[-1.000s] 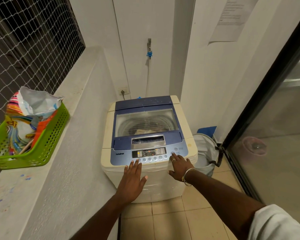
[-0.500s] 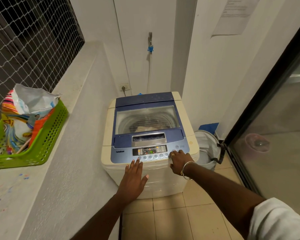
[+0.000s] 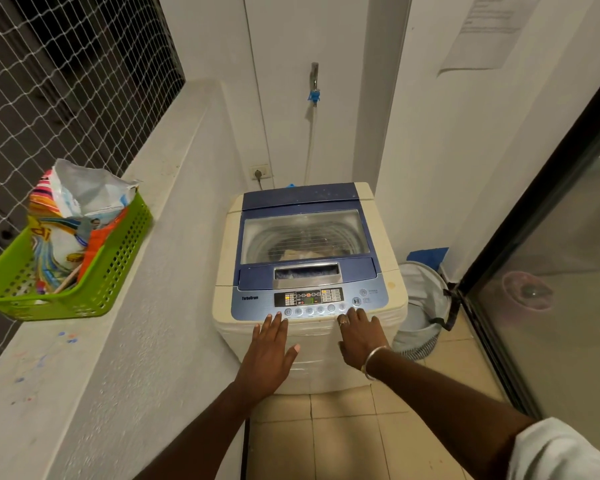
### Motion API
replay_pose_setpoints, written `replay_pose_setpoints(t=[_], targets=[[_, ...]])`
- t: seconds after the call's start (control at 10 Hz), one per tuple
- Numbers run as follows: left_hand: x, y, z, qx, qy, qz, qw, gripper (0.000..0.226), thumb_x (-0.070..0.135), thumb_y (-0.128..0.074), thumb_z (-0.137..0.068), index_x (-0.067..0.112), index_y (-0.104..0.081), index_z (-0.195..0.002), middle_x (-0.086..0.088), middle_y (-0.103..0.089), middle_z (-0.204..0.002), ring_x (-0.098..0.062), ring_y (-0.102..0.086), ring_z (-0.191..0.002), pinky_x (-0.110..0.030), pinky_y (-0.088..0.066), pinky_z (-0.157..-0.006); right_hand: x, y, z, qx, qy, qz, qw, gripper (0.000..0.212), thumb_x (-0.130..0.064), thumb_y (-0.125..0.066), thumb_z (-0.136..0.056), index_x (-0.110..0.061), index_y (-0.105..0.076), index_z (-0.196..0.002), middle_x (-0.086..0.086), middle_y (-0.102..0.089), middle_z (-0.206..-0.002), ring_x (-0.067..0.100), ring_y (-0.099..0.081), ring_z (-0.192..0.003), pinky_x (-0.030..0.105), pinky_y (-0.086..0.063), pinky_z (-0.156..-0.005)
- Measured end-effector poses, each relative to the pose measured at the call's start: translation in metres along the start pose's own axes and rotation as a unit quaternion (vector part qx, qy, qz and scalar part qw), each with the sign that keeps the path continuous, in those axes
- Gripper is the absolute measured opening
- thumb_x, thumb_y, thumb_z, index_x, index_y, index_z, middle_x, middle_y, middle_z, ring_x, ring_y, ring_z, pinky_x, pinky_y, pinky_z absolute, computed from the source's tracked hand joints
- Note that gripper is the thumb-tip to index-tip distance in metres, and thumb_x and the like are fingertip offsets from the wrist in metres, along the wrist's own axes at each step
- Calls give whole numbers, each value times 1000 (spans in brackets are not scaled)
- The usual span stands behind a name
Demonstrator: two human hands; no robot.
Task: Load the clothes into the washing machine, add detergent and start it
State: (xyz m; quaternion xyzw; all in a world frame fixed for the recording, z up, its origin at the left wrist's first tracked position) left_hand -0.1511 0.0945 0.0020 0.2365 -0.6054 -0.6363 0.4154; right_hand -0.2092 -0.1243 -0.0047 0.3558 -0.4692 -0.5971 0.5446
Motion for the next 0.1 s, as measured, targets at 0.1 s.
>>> replay_pose_setpoints(t=[0.1], targets=[[-4, -6, 1, -1, -4, 3, 1000, 81, 66, -7, -93, 17, -11, -158, -3, -4, -166, -23, 0, -153, -37, 8, -118, -5, -13, 15, 27, 34, -25, 999, 67, -46, -50, -90, -11, -35, -145, 14, -35, -152, 33, -28, -141, 51, -33, -110]])
Point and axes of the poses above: each hand's wrist, its own z-axis away from the middle knuckle, its own y-axis out of the back of the hand, x = y × z, the point moved 2 cm from there along -z, towards the middle knuckle
